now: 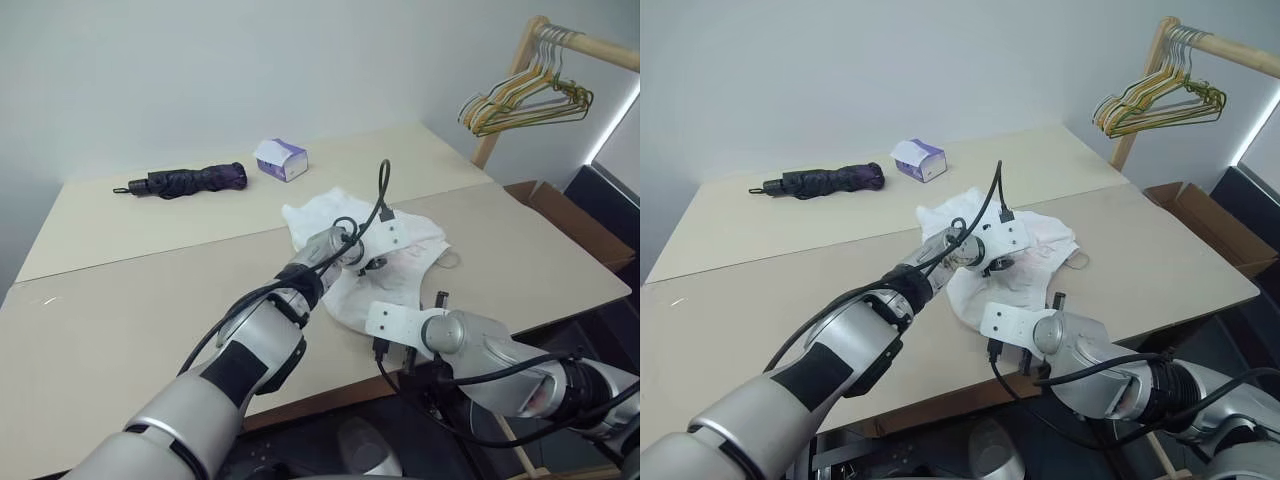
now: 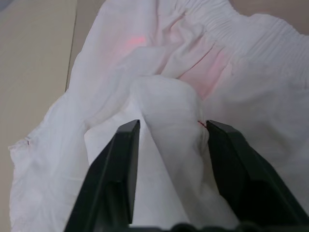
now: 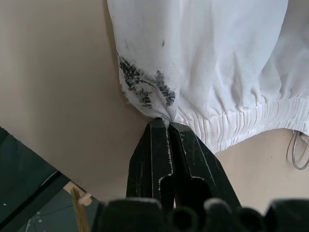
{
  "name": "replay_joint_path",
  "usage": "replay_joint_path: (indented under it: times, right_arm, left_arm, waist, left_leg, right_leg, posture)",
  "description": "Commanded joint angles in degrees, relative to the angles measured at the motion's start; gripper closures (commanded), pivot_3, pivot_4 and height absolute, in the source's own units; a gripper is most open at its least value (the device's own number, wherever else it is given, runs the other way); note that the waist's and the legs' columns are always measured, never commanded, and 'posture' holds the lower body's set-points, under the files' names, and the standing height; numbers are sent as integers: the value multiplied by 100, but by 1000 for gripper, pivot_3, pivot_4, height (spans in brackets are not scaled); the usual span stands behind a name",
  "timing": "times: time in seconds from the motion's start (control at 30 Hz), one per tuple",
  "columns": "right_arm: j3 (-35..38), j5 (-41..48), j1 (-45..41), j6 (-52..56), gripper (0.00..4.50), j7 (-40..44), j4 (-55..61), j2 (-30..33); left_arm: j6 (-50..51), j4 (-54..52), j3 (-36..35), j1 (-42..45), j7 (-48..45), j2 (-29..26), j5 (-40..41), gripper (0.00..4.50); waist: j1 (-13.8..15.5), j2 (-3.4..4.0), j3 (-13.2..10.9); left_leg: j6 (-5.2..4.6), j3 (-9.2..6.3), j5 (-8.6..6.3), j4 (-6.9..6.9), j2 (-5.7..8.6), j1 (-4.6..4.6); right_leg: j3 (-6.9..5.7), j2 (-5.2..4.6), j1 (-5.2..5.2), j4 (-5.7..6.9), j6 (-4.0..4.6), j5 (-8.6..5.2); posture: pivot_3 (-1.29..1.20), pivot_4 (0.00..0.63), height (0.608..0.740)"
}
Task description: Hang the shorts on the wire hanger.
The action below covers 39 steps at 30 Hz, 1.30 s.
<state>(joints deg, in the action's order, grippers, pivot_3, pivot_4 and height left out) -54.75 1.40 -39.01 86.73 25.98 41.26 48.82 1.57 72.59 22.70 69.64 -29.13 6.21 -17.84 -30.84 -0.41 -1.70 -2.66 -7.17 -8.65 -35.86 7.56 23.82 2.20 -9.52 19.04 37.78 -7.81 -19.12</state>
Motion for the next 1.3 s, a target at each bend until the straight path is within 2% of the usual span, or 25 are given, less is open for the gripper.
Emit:
replay_joint_path:
  times: [0.03,0.13,0.27,0.33,0.53,0.67,0.8,0.9,0.97,1.07,1.2,1.3]
  right_arm:
    - [230,47,-63,56,4500,-107,106,-52]
    - [248,72,-53,57,4500,-134,106,-89]
    - [324,150,-35,66,4500,-145,161,-102]
    - [345,208,-8,96,4500,-160,238,-88]
    - [410,342,96,72,4500,-167,439,-57]
    - [383,364,105,-191,4500,-117,424,79]
    - [337,338,42,-531,4500,-13,304,203]
    - [276,283,-27,-846,4500,98,155,234]
    - [249,258,-42,-974,4500,163,115,248]
    - [214,208,-44,-1115,4500,242,75,265]
    - [192,155,-25,-1226,4500,320,54,281]
    - [185,89,9,-1266,4500,356,43,265]
  left_arm:
    - [74,-38,-322,146,97,-6,168,3668]
    - [53,-127,-526,71,61,-104,261,4481]
    - [-4,-493,-886,-173,39,-430,522,4481]
    - [-12,-1073,-1129,-516,-60,-712,741,4481]
    - [1274,-4740,-1850,-2421,-169,-1572,1366,4481]
    - [2358,-7044,-2192,-3698,-224,-2164,1607,4481]
    - [3664,-8682,-2521,-4528,-12,-2492,1716,4481]
    - [5012,-10119,-2586,-5339,82,-2593,1846,4481]
    - [5599,-10702,-2539,-5645,128,-2666,1942,4481]
    - [6276,-11203,-2557,-5905,289,-2746,1992,3839]
    - [6780,-11529,-2646,-6016,342,-3005,2111,2566]
    - [6796,-11649,-2879,-6019,247,-3189,2297,1617]
  waist:
    - [1,0,0]
    - [-1,0,0]
    - [-22,1,0]
    - [-48,2,2]
    - [-53,4,5]
    - [64,5,7]
    - [272,5,8]
    - [373,5,8]
    - [497,2,6]
    - [651,1,5]
    - [830,1,4]
    - [932,0,3]
  left_leg:
    - [0,0,0,0,0,0]
    - [0,0,0,-1,0,0]
    - [0,0,0,0,0,0]
    - [0,1,0,0,-2,-1]
    - [-1,3,1,-2,-5,-1]
    - [-1,2,1,-3,-5,-2]
    - [-1,-1,1,-6,-4,-3]
    - [0,-1,0,-3,-2,-2]
    - [0,-1,-3,-3,-1,-2]
    - [15,-1,-12,-4,-3,-2]
    - [43,1,-29,-2,-4,-1]
    - [45,1,-31,-1,-2,2]
  right_leg:
    - [0,0,0,0,0,0]
    - [0,0,0,2,0,0]
    - [0,0,1,3,0,0]
    - [2,1,4,9,0,0]
    - [10,5,11,29,3,2]
    - [13,10,14,31,41,24]
    - [14,14,11,26,42,24]
    - [14,13,10,18,43,25]
    - [14,13,9,20,45,26]
    - [14,18,5,8,52,29]
    - [14,18,-3,-25,68,39]
    - [14,18,-1,-29,79,45]
  posture:
    - [-530,0,740]
    - [-531,0,740]
    - [-528,0,740]
    - [-525,0,740]
    - [-489,0,740]
    - [-452,0,740]
    - [-403,6,740]
    - [-380,10,740]
    - [-363,14,740]
    - [-355,17,740]
    - [-345,22,740]
    - [-342,23,740]
